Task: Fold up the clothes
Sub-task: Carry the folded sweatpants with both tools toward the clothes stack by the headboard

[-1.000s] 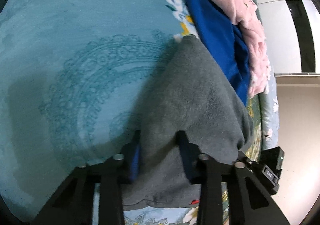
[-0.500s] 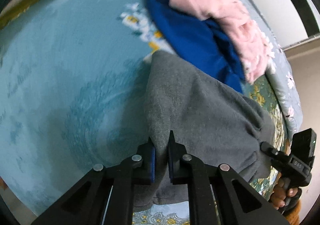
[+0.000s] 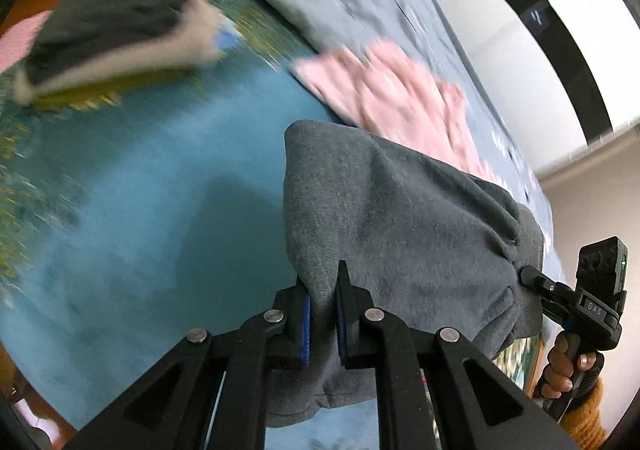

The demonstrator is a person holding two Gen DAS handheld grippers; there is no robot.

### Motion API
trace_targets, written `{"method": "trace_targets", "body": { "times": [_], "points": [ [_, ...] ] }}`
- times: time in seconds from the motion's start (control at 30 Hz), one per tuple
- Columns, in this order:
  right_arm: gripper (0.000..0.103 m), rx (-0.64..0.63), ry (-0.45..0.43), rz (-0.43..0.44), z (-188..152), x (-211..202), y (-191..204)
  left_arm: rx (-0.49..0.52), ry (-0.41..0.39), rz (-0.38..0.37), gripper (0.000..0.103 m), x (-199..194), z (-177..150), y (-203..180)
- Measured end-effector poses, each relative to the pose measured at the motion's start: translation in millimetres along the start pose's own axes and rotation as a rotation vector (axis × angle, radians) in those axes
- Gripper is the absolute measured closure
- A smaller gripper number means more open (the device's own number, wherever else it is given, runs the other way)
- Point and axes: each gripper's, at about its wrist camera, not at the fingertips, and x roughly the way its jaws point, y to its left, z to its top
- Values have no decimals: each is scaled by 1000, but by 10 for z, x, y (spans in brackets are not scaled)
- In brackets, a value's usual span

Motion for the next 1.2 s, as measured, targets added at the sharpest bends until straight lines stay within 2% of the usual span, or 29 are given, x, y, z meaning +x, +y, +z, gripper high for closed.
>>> {"method": "trace_targets", "body": {
  "times": [0.13,0.37,0.57,0.67,0.8,0.9,1.07,1.2],
  "points": [
    [77,-92,40,67,446,689,632,-51,-95,46,93,-437,500,682],
    [77,-198,115,164,1178,2116,1468,-139,-227,94,93,-891,1206,1795],
    [77,-319,127,184,1794,2961,2132,-144,-316,119,93,-1017,1757,2399],
    [77,-351,127,185,2053,3312,2340,-157,-340,133,93,-986,1961,2617],
    [77,-372,137,167,2304,3764,2493,-181,-361,157,93,-925,2173,2840],
    [77,-383,151,138,2417,4023,2468,-201,-381,148,93,-895,2255,2958],
    [77,-353,176,69,2518,4325,2225,-167,-354,160,93,-677,2361,3006],
    [77,-303,189,49,2487,4483,1989,-178,-336,142,93,-535,2260,3117]
  ]
}}
